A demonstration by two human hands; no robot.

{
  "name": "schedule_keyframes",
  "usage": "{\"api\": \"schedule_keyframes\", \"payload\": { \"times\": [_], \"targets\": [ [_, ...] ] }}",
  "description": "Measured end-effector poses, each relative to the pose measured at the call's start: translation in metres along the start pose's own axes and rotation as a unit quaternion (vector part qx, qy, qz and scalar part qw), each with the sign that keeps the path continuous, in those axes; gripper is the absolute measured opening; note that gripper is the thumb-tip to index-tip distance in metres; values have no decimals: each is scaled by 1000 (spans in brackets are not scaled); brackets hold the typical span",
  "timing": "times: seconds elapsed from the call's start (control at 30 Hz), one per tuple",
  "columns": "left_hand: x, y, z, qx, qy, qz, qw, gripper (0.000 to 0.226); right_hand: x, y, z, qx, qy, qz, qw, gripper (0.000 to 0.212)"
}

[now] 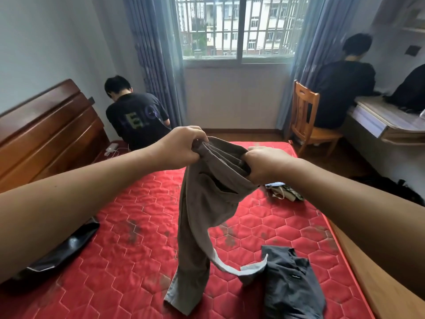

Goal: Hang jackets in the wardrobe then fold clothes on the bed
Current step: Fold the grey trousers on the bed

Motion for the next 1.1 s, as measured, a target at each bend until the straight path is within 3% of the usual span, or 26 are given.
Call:
{"api": "schedule_keyframes", "payload": {
  "times": [0.13, 0.3, 0.43, 0.53, 0.67, 0.8, 0.97, 1.03, 1.1],
  "targets": [
    [2, -4, 7, 16, -6, 11, 1000, 29, -8, 1, 7, 19, -12, 5, 1000, 18],
    [10, -12, 30, 68, -36, 47, 996, 37, 30, 9, -10, 18, 133, -116, 984, 19],
    [15, -10, 25, 61, -85, 51, 993, 25, 62, 6, -5, 33, 177, -172, 968, 25],
    [27, -6, 24, 67, -89, 40, 993, 21, 87, -1, -1, 42, 135, -166, 976, 31],
    [54, 9, 5, 60, -112, 15, 992, 19, 129, -1, -2, 59, -26, -129, 990, 36],
    [98, 34, -18, 73, -164, -39, 983, 13, 179, 0, -15, 14, -9, -118, 993, 33],
    [102, 32, -26, 72, -134, -28, 988, 6, 155, -8, -13, 7, -18, 12, 1000, 13],
    [103, 29, -22, 72, -118, -28, 990, 8, 155, -2, -12, 16, -48, -23, 998, 16],
    [113, 28, -15, 78, -129, -30, 988, 29, 172, -1, -7, 36, -18, -121, 992, 21]
  ]
}}
Point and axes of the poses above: each hand's wrist, its own y-axis towards the middle knuckle, its own x-axis out of the back of the hand, z = x × y, the point moved 9 cm from there along y, towards the middle knuckle, and after that the axes turned 9 degrees about -z, right-handed, at the moved point
